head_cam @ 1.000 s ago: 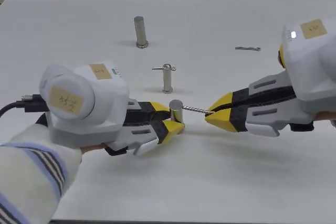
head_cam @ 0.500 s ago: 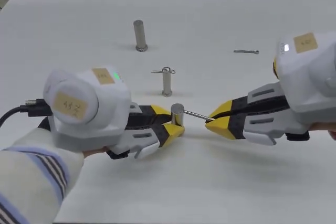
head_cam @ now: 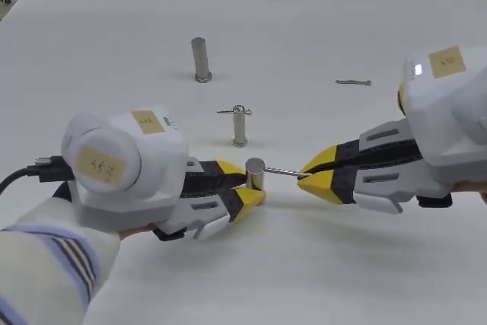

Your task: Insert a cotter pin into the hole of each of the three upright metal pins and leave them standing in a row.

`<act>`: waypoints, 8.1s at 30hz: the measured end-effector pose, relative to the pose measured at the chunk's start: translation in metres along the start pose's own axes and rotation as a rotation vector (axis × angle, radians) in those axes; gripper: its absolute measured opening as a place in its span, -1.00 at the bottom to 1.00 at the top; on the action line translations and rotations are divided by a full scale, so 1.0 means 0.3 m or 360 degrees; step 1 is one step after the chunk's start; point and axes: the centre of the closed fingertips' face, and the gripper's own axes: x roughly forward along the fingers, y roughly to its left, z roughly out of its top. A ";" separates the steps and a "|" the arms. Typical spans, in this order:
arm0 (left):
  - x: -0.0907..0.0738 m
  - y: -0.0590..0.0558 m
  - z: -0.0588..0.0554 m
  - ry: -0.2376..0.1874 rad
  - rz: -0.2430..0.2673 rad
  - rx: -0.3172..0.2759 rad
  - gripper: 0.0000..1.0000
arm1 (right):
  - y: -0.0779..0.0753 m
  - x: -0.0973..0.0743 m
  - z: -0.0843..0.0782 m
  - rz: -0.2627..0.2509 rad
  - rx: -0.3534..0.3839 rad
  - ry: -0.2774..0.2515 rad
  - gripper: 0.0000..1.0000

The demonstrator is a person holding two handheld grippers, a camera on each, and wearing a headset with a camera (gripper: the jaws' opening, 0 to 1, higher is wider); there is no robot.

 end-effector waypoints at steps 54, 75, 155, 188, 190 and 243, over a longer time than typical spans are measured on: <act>0.000 0.008 -0.001 0.0024 0.0039 -0.0010 -0.78 | -0.009 0.004 0.002 -0.0038 -0.0026 0.0087 -0.92; -0.005 0.008 0.000 0.0046 0.0071 0.0031 -0.78 | -0.005 0.000 0.027 -0.0032 -0.0037 0.0051 -0.92; -0.003 0.006 0.028 0.0097 0.0257 -0.0009 -0.81 | 0.022 0.005 0.002 -0.0173 0.0225 -0.0031 -0.93; 0.001 -0.006 0.031 0.0090 0.0318 -0.0095 -0.80 | 0.026 0.006 -0.011 -0.0240 0.0331 -0.0075 -0.93; 0.002 -0.008 0.031 0.0094 0.0317 -0.0087 -0.80 | 0.028 0.008 -0.014 -0.0236 0.0328 -0.0066 -0.93; 0.006 -0.006 0.030 0.0087 0.0293 -0.0089 -0.78 | 0.030 -0.008 -0.020 -0.0283 0.0309 -0.0015 -0.93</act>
